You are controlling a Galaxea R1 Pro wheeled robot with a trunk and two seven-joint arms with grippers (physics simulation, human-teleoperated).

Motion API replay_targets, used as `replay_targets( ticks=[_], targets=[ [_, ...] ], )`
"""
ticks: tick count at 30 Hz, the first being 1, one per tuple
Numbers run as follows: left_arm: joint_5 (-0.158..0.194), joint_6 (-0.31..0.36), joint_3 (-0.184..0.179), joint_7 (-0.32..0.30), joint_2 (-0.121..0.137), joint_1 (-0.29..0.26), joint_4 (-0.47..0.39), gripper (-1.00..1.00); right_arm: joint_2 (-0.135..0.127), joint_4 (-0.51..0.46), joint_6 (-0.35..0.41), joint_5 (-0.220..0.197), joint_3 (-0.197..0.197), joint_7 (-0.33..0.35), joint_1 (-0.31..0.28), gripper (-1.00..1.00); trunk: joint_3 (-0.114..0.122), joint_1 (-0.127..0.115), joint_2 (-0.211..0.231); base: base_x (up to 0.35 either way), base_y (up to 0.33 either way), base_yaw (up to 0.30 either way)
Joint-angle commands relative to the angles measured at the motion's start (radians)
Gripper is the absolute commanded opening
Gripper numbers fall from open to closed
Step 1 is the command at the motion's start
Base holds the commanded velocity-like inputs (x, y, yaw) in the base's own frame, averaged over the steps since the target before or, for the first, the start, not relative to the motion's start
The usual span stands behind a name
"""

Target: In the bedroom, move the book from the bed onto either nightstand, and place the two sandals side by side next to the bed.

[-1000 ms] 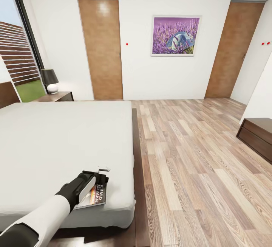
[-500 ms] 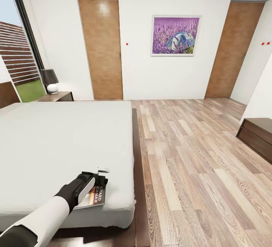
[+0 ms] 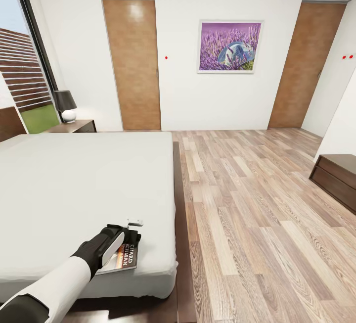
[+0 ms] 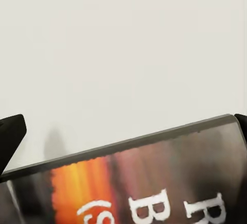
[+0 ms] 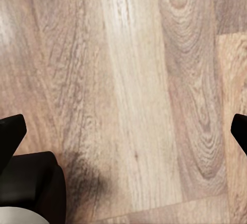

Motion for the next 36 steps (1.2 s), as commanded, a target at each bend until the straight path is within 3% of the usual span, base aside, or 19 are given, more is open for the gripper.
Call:
replay_targets(
  ticks=[1, 36],
  targets=[
    [0.012, 0.005, -0.008, 0.008, 0.001, 0.0, -0.002, 1.0, 0.0, 0.001, -0.004, -0.003, -0.008, 0.007, -0.001, 1.0, -0.001, 0.0, 0.0, 0.0, 0.0, 0.0],
    [0.012, 0.005, -0.008, 0.008, 0.001, 0.0, -0.002, 1.0, 0.0, 0.001, -0.003, -0.002, -0.007, 0.007, 0.0, 1.0, -0.001, 0.0, 0.0, -0.018, 0.0, 0.0]
  ],
)
